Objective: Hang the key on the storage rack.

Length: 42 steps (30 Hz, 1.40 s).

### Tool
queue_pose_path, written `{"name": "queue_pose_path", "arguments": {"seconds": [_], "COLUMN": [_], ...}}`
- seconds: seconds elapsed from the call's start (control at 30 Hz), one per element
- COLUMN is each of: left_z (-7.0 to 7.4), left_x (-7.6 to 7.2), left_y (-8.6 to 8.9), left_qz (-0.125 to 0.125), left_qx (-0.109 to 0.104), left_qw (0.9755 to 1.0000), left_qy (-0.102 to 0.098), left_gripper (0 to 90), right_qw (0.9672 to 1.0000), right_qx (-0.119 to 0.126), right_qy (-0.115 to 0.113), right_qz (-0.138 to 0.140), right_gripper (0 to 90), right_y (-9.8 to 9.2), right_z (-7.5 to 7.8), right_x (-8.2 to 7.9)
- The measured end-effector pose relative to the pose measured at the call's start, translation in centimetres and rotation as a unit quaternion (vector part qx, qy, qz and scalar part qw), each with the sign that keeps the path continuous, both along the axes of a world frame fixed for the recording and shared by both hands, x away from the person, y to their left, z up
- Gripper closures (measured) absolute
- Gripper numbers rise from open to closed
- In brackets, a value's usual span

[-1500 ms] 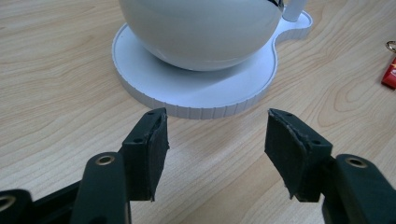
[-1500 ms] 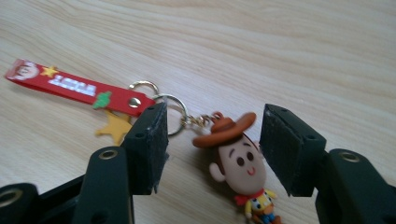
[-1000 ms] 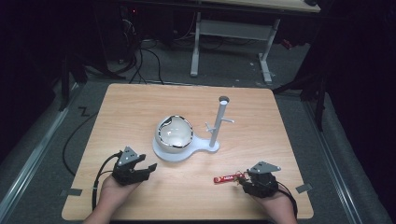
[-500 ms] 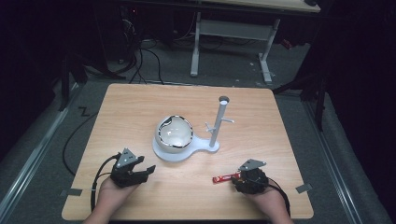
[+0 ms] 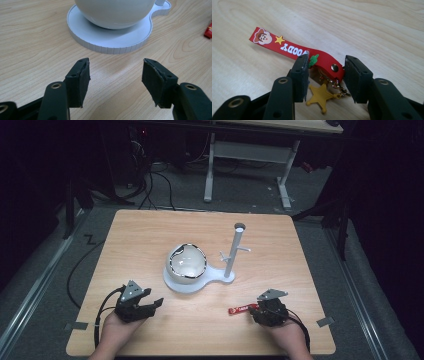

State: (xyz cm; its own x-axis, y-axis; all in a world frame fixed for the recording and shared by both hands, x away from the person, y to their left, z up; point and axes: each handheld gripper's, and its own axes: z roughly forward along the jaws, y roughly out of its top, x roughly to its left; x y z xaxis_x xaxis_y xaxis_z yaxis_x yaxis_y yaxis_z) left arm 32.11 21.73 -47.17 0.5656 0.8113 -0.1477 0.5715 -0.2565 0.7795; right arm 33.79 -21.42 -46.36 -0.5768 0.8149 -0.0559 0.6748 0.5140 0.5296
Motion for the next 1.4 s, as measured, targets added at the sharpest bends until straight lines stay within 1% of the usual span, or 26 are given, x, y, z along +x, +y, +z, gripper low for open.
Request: {"name": "queue_pose_path", "arguments": {"seconds": [0.03,0.07,0.17,0.2,0.27,0.3,0.37,0.5,0.6,0.67,0.7,0.77,0.83,0.87,0.9,0.93,0.97,1.0,1.03,1.07,1.13,1.17,1.23,1.27,1.3,1.4], "left_z": [0.0,0.0,0.0,-0.1,-0.2,-0.2,-0.1,-0.1,-0.1,-0.1,-0.1,-0.1,-0.1,-0.1,-0.1,-0.1,-0.1,-0.1,0.0,-0.1,-0.1,0.0,0.0,0.0,-0.1,-0.1], "left_x": [0.0,0.0,0.0,0.0,0.0,0.0,-0.1,-0.1,-0.1,0.0,0.0,0.1,0.2,0.2,0.3,0.3,0.4,0.4,0.5,0.5,0.5,0.5,0.4,0.4,0.4,0.5], "left_y": [0.0,0.0,0.1,0.1,0.3,0.3,0.3,0.2,0.0,0.0,0.0,0.0,0.0,-0.1,-0.1,-0.2,-0.3,-0.3,-0.5,-0.6,-0.6,-0.8,-0.8,-0.7,-0.6,-0.4], "left_qz": [0.000,0.000,0.002,0.000,0.004,0.004,0.004,0.000,-0.002,-0.002,-0.002,-0.002,-0.002,-0.001,-0.003,-0.004,-0.006,-0.006,-0.010,-0.010,-0.011,-0.014,-0.014,-0.014,-0.013,-0.009], "left_qx": [0.000,0.000,0.003,0.002,0.003,0.003,0.002,0.002,0.001,0.002,0.002,0.000,0.000,0.002,-0.001,0.000,-0.002,-0.002,-0.001,-0.001,0.001,0.002,0.003,0.003,0.003,0.000], "left_qw": [1.0000,1.0000,1.0000,1.0000,1.0000,1.0000,1.0000,1.0000,1.0000,1.0000,1.0000,1.0000,1.0000,1.0000,1.0000,1.0000,1.0000,1.0000,1.0000,1.0000,0.9999,0.9999,0.9999,0.9999,0.9999,1.0000], "left_qy": [0.000,0.000,0.000,0.001,0.003,0.003,0.003,0.002,0.002,0.002,0.002,0.003,0.003,0.002,0.002,0.002,0.001,0.001,0.001,0.001,0.001,0.000,0.000,0.000,0.000,0.003], "left_gripper": [39.6,39.6,39.6,39.6,39.6,39.6,39.6,39.6,39.6,39.6,39.6,39.6,39.6,39.6,39.6,39.6,39.7,39.7,39.7,39.7,39.7,39.7,39.7,39.7,39.7,39.7], "right_qw": [1.0000,0.9999,0.9998,0.9997,0.9993,0.9992,0.9989,0.9984,0.9981,0.9982,0.9982,0.9980,0.9980,0.9979,0.9975,0.9974,0.9973,0.9973,0.9973,0.9972,0.9969,0.9965,0.9965,0.9968,0.9969,0.9979], "right_qx": [0.000,0.001,0.002,0.001,-0.003,-0.003,-0.006,-0.008,0.002,0.010,0.010,0.025,0.025,0.024,0.022,0.017,0.003,0.003,-0.007,-0.014,-0.016,-0.017,-0.023,-0.023,-0.019,-0.007], "right_qy": [0.000,-0.004,-0.005,-0.007,-0.016,-0.017,-0.029,-0.035,-0.029,-0.022,-0.022,-0.023,-0.025,-0.030,-0.038,-0.044,-0.043,-0.043,-0.035,-0.033,-0.030,-0.026,-0.023,-0.019,-0.016,-0.005], "right_qz": [0.000,-0.012,-0.022,-0.025,-0.033,-0.034,-0.037,-0.044,-0.055,-0.055,-0.055,-0.053,-0.053,-0.053,-0.056,-0.055,-0.060,-0.060,-0.065,-0.067,-0.071,-0.078,-0.077,-0.074,-0.075,-0.064], "right_gripper": [55.3,54.3,52.1,51.3,49.8,49.7,49.7,50.0,48.9,45.4,45.4,42.8,43.2,46.7,53.0,57.4,65.4,65.4,68.7,69.1,69.8,71.3,71.9,72.4,72.4,72.8], "right_y": [0.0,-0.1,-0.2,-0.2,-0.2,-0.2,-0.2,-0.4,-0.6,-0.8,-0.8,-1.0,-1.0,-1.1,-1.3,-1.5,-1.9,-1.9,-2.3,-2.4,-2.4,-2.5,-2.4,-2.3,-2.2,-2.1], "right_z": [0.0,0.0,0.0,0.0,0.0,0.1,0.2,0.3,0.0,0.1,0.1,0.5,0.7,1.0,1.3,1.5,1.5,1.5,1.1,0.8,0.6,0.3,0.1,0.0,-0.1,-0.1], "right_x": [0.0,0.3,0.6,0.8,1.2,1.2,1.3,1.6,2.0,1.8,1.8,1.4,1.2,1.0,0.6,0.4,0.0,0.0,0.0,0.2,0.3,0.9,1.2,1.3,1.2,0.8]}}
